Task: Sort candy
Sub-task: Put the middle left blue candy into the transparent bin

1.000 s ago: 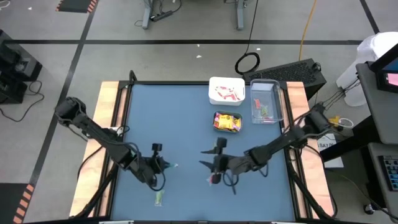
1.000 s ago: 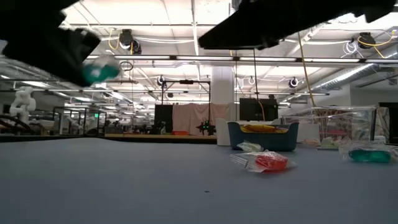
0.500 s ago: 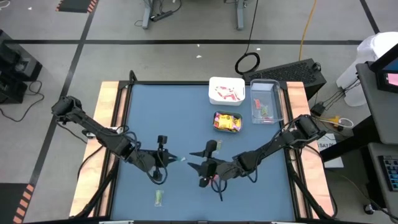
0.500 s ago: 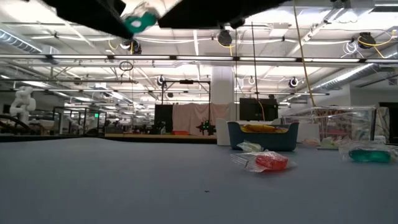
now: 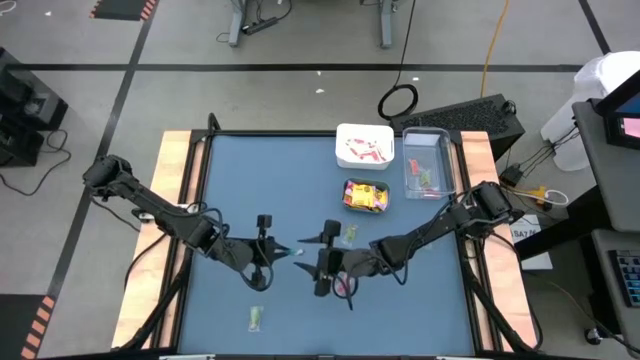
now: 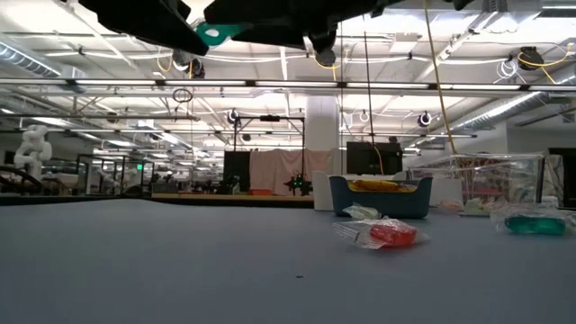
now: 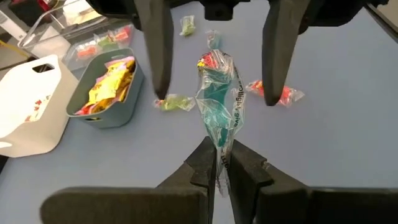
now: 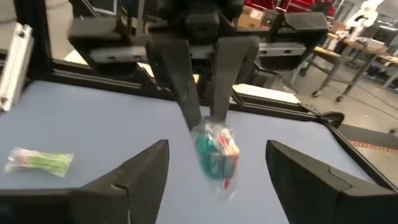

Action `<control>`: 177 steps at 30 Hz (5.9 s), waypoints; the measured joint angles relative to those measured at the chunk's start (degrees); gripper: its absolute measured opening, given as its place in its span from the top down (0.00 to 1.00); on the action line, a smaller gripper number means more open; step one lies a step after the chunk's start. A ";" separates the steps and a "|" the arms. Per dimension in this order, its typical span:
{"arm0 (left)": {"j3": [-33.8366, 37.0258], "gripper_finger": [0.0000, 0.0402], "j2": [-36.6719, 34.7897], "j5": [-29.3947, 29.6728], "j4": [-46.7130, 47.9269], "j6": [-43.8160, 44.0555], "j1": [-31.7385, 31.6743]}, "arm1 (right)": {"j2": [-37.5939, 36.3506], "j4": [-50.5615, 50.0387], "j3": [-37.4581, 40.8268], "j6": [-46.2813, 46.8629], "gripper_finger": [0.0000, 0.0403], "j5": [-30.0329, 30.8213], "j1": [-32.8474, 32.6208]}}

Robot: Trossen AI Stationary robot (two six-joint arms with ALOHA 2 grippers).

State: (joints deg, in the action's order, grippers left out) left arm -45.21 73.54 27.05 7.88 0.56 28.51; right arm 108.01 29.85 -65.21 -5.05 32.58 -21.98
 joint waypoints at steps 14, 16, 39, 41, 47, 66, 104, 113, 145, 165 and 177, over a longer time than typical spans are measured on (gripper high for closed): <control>0.01 0.92 0.00 -0.04 -0.02 0.44 0.00 | 0.00 1.90 0.02 0.68 0.68 -5.97 1.02; 0.02 0.92 0.00 -0.04 -0.07 0.46 0.00 | 0.00 1.70 0.02 1.39 0.72 -5.95 1.34; 0.09 0.45 -0.31 -0.04 0.05 6.60 1.05 | -5.00 -11.70 0.04 3.50 0.87 -5.45 1.64; 0.11 0.44 -0.85 0.03 0.13 6.59 1.66 | -7.17 -15.38 0.04 4.21 0.87 -5.50 1.38; 0.11 0.44 -2.43 0.48 0.16 6.66 2.36 | -15.30 -26.14 0.04 4.71 0.87 -5.55 -0.51; 0.10 0.44 -2.40 0.87 0.04 6.64 2.32 | -38.24 -49.33 0.02 -5.13 0.87 -5.40 -4.73; 0.09 0.44 -2.40 0.87 -0.11 6.67 2.25 | -41.62 -54.12 0.02 -61.97 0.87 -5.44 -4.72; 0.09 0.44 -2.40 0.87 -0.11 6.69 2.25 | -41.59 -53.59 0.02 -43.72 0.87 -5.92 -4.76; 0.44 0.44 -2.40 0.87 -0.17 8.21 2.25 | -41.55 -51.12 0.02 23.82 0.87 -5.59 -4.74; 0.48 0.44 -2.40 0.93 -1.31 9.52 2.25 | -41.78 -89.53 0.02 38.96 0.87 17.58 10.55; 0.48 0.44 -2.40 -2.77 3.43 14.08 4.11 | -41.97 -97.38 0.02 35.04 0.87 15.33 34.32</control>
State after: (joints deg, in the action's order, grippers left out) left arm -44.73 71.13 24.28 11.31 14.64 32.62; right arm 66.04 -67.53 -65.19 29.98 47.91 12.34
